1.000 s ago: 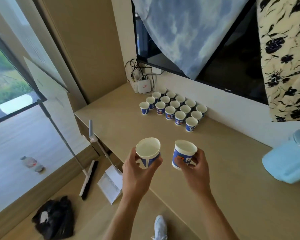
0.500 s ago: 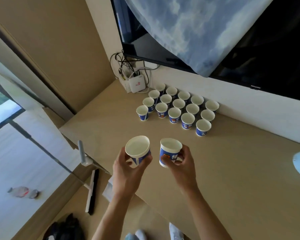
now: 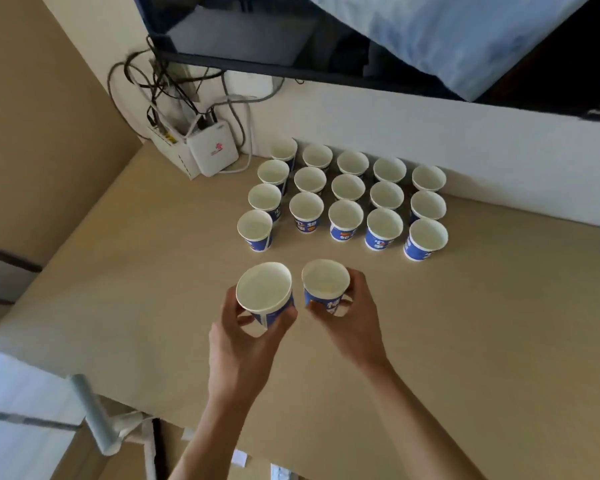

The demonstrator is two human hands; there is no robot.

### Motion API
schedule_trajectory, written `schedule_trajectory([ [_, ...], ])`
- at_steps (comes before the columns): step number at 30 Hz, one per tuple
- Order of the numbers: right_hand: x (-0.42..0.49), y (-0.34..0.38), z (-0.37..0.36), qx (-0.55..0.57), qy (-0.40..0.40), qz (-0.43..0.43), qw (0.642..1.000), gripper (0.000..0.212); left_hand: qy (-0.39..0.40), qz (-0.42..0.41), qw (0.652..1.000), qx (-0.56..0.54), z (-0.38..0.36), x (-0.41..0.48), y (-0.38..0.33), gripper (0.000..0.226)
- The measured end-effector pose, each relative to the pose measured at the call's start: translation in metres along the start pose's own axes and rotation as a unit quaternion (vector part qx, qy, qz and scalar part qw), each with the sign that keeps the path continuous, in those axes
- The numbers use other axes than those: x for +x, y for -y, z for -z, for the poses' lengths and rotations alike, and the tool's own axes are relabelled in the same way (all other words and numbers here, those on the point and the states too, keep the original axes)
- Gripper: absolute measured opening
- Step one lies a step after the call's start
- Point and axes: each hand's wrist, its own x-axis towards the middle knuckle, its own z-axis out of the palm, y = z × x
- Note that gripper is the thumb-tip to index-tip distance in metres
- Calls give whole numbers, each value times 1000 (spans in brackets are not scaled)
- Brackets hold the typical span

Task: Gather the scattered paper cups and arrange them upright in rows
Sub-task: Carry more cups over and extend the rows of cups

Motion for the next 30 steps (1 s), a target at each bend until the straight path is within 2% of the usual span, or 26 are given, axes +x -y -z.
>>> schedule_trajectory([
  [7, 61, -36, -53, -27, -24, 50, 998, 57, 19, -40, 999, -16, -5, 47, 51, 51],
  [14, 100, -54, -75, -54, -59, 110, 991, 61, 46, -103, 993, -28, -21, 76, 84, 48],
  [18, 107, -64, -78, -68, -74, 119, 988, 67, 59, -129, 989, -32, -26, 89, 90, 49],
  [30, 118, -68, -88, -66, -100, 117, 986, 68, 54, -158, 985, -46, -24, 98, 99, 52],
])
